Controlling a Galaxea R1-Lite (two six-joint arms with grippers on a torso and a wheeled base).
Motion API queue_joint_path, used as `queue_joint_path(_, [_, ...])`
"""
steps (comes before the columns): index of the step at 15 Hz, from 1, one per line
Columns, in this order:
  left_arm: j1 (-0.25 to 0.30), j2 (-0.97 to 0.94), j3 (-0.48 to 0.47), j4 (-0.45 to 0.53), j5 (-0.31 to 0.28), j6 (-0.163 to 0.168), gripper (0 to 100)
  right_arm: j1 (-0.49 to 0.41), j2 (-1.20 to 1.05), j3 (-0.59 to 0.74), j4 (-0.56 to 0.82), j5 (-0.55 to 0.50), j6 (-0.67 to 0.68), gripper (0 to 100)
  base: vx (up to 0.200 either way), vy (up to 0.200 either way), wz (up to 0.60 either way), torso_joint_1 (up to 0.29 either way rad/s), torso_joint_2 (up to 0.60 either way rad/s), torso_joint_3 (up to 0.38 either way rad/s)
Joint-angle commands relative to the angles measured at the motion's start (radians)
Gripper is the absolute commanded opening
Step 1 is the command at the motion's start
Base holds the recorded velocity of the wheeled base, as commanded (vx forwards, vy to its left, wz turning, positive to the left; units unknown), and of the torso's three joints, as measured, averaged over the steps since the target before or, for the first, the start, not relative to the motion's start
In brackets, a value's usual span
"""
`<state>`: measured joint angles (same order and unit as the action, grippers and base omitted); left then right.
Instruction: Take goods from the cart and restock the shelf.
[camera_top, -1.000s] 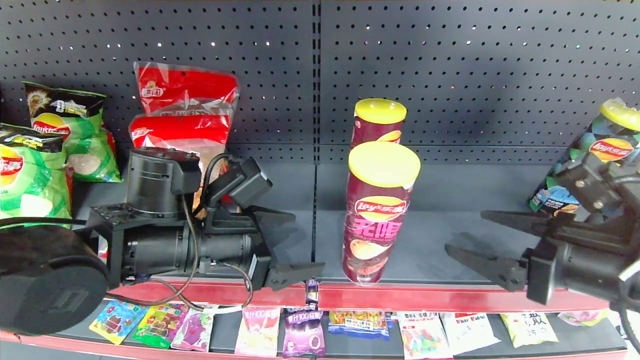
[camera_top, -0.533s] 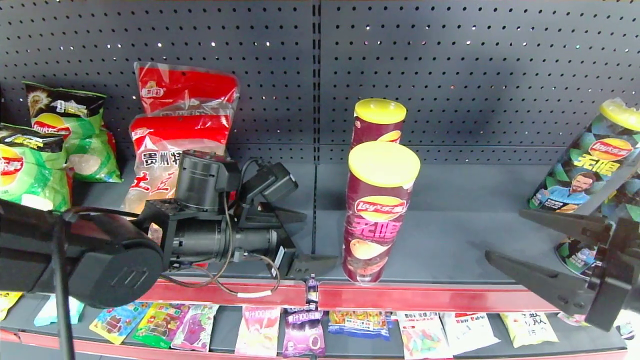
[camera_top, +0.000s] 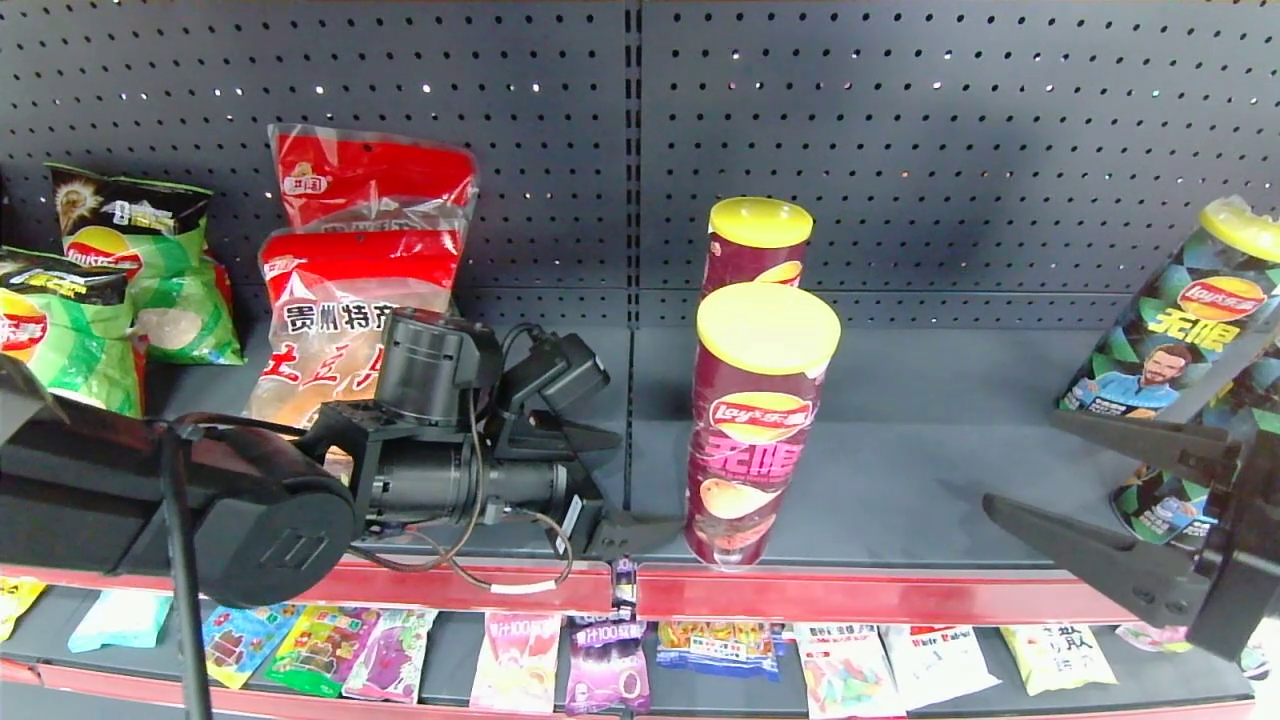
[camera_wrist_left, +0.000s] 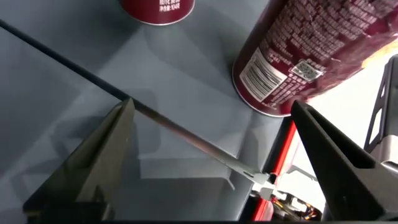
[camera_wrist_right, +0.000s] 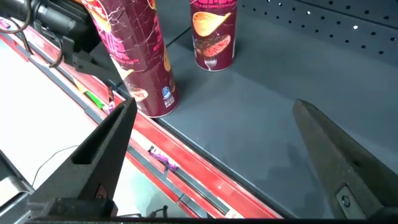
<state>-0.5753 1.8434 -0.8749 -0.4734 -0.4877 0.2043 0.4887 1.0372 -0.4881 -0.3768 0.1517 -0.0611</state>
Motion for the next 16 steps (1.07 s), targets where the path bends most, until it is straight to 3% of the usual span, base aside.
queue_joint_path(1, [0.0,0.01,-0.012,0.001,0.0,0.0,100,0.001,0.004,0.0,-0.001,-0.001,0.0,100,0.0,0.0,0.0,0.0,0.0,0.0])
queue_joint_path(6, [0.0,0.025,-0.049,0.001,0.0,0.0,100,-0.001,0.003,-0.003,-0.001,-0.017,0.0,100,0.0,0.0,0.0,0.0,0.0,0.0])
queue_joint_path(16, [-0.014,0.016,-0.035,0.001,0.0,0.0,100,-0.001,0.001,-0.007,-0.001,-0.023,0.0,100,0.0,0.0,0.0,0.0,0.0,0.0])
